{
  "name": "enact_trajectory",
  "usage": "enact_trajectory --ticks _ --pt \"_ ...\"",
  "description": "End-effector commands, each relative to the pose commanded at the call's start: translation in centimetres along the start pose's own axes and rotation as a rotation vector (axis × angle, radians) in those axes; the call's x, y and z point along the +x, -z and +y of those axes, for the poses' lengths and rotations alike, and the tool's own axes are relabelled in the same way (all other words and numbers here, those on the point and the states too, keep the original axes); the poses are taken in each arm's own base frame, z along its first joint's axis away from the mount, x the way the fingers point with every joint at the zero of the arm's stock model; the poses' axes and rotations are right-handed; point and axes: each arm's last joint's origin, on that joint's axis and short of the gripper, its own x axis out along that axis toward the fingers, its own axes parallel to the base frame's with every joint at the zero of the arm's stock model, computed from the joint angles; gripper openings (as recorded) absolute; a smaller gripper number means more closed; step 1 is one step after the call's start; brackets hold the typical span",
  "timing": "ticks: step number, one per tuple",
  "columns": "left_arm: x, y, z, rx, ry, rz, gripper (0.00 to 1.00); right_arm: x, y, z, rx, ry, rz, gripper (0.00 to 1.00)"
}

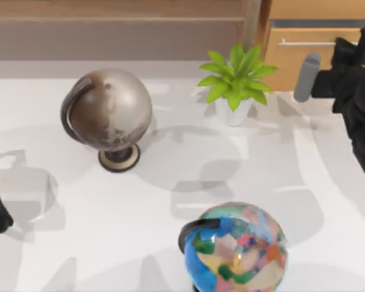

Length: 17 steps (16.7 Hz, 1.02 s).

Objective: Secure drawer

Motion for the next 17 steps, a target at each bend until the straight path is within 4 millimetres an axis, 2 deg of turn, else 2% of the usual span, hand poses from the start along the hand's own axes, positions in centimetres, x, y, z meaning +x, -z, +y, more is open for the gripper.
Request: enact_trajectory --ticks 5,10,17 --pt "0.0 0.0 0.0 0.0 0.0 0.0 1.0 3.1 -0.3 0.2 0.002 -0.008 -0.011 0.0" --pt "0.0 0.0 0.0 0.0 0.0 0.0 1.0 3.5 -0.4 0.2 0.003 -0.009 -0.014 0.0" --pt "0.0 0.0 0.0 0.0 0.0 0.0 1.0 3.5 -0.4 0.2 0.003 -0.009 -0.014 0.53"
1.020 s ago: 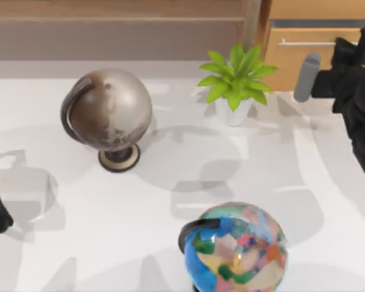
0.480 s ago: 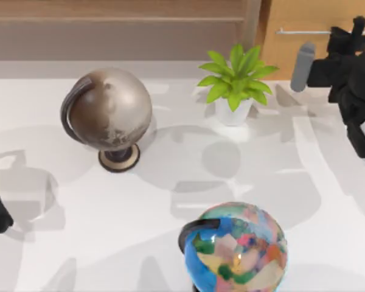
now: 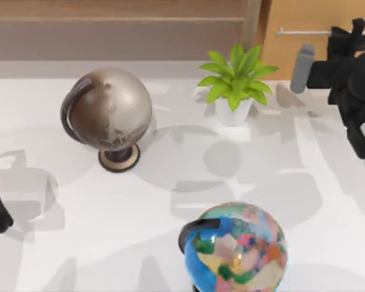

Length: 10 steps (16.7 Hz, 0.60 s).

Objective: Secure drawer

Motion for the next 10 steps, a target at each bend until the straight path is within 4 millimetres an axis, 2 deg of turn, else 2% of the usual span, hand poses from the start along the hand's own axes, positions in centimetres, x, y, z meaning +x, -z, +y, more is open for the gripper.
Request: enact_trajectory --ticks 6,10 --pt "0.0 0.0 0.0 0.0 0.0 0.0 1.0 0.0 0.0 0.0 0.0 0.0 0.0 0.98" --pt "0.0 0.0 0.0 0.0 0.0 0.0 1.0 0.0 0.0 0.0 0.0 0.0 0.0 1.0"
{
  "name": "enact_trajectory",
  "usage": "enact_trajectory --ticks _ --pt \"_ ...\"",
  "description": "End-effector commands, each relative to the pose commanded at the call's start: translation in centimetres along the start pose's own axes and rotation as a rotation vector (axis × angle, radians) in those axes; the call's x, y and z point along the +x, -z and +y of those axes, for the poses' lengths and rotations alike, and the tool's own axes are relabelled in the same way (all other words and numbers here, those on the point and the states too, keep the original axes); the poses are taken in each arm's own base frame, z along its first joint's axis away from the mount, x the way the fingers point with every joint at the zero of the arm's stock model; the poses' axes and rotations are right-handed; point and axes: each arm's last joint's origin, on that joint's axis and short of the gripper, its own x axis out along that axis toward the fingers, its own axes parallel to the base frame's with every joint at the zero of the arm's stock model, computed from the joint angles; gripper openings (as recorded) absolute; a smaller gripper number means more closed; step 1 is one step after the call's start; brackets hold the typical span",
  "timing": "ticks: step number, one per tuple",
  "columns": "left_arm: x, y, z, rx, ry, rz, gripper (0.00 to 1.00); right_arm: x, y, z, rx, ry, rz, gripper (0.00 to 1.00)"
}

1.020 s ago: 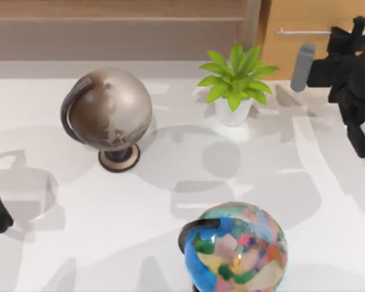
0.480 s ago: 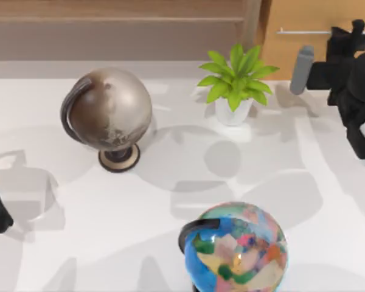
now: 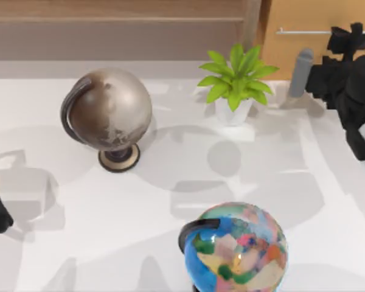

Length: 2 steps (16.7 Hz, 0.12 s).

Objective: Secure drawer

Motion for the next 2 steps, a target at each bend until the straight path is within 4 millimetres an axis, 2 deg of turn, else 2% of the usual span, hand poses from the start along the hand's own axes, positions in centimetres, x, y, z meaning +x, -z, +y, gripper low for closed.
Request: enact_trajectory --ticks 2 --pt "0.0 0.0 0.0 0.0 0.0 0.0 1.0 0.0 0.0 0.0 0.0 0.0 0.0 1.0"
